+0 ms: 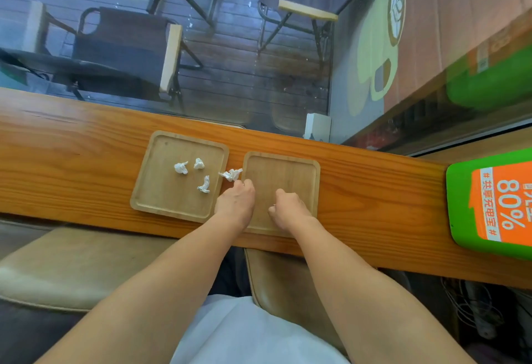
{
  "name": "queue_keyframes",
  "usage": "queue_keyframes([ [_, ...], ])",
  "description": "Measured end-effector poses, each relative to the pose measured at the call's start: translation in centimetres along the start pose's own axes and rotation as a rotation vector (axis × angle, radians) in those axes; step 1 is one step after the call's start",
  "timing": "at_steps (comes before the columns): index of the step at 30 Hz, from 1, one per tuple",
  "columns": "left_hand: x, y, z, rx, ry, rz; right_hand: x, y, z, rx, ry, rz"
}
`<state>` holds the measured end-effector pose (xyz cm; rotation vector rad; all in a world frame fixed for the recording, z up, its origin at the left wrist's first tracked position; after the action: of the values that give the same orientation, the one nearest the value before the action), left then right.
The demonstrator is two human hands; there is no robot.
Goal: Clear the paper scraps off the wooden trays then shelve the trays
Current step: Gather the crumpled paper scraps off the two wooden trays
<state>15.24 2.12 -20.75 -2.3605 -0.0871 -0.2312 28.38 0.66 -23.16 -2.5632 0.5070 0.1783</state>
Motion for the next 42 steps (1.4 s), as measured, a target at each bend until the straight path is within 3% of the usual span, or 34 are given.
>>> queue_keyframes([
  [4,-0.2,0.2,-1.8,0.009,0.004,-0.061,0.1,-0.2,-1.5,0.048,0.012,0.081],
  [11,-2.3,-0.5,-4.8,0.119,-0.011,-0.097,-2.2,-1.0,-3.1,0.003,-0.087,-0.001],
  [17,-5.8,-0.6,-5.5,0.085,-0.136,-0.186,-4.8,-1.6,-3.6,0.017,-0.184,-0.049],
  [31,-7.9,-2.2,-2.5,0.108,-0.154,0.003,-10.1,-1.7,-2.4,0.188,-0.359,-0.102],
  [42,-11.0,-3.8,-0.7,0.097,-0.147,-0.030,-11.7,-2.4,-0.7,0.173,-0.295,-0.146],
])
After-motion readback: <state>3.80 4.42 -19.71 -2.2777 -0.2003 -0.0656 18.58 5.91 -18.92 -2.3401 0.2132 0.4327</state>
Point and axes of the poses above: each hand's wrist, its own z-axis towards the middle knuckle, its own y-axis out of the palm, x = y × z, the point moved 5 cm from there along z, towards the middle knuckle, and after that the axes turned 10 degrees about -x, right-handed, at the moved point
